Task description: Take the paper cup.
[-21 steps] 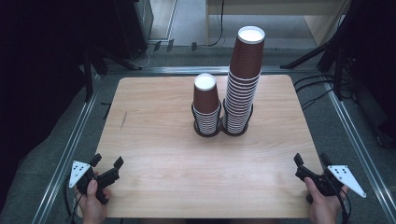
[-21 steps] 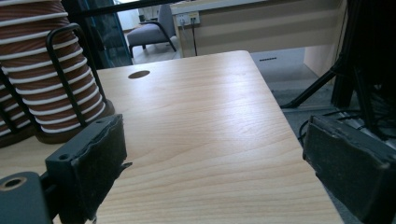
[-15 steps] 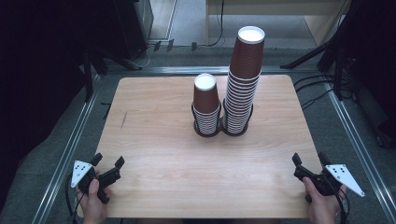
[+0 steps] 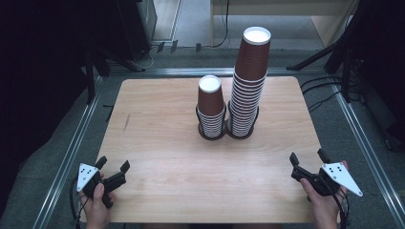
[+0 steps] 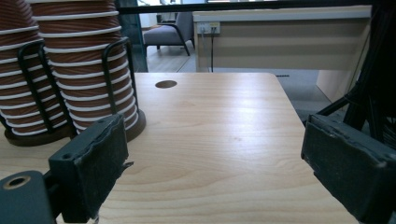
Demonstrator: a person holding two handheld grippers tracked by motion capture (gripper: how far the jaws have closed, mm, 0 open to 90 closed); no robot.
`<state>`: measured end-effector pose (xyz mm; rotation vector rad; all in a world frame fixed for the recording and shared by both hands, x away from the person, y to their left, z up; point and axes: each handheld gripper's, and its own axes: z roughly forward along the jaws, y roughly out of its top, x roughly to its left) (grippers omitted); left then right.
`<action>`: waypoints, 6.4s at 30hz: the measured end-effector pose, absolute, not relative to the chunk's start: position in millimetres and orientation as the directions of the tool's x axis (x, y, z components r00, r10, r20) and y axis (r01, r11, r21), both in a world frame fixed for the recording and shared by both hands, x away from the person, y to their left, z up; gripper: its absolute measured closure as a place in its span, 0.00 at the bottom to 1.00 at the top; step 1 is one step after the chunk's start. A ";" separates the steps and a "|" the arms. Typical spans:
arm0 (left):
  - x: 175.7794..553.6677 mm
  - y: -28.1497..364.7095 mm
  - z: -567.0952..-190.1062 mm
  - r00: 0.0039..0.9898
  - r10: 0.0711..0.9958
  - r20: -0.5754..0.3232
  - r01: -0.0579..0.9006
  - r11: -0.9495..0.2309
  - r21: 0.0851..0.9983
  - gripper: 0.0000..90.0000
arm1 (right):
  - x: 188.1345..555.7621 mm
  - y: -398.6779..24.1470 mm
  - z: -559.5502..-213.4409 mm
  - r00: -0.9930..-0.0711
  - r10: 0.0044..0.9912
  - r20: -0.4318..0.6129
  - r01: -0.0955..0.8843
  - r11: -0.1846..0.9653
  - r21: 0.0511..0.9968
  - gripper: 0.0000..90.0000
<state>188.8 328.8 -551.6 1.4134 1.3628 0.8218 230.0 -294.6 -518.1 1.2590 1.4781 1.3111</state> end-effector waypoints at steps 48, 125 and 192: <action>190.7 327.4 -552.6 0.152 0.978 -0.143 0.334 0.085 0.939 0.08 | 283.4 -215.4 -422.1 -0.353 0.936 0.001 0.036 0.012 0.999 0.08; 193.6 326.9 -552.5 0.183 0.973 -0.140 0.346 0.070 0.936 0.08 | 375.3 -129.6 -336.3 -0.340 0.939 0.049 0.023 -0.044 0.999 0.05; 194.9 327.3 -552.7 0.187 0.971 -0.151 0.352 0.077 0.933 0.08 | 357.1 -136.3 -256.1 -0.314 0.949 -0.007 -0.159 -0.045 0.986 0.13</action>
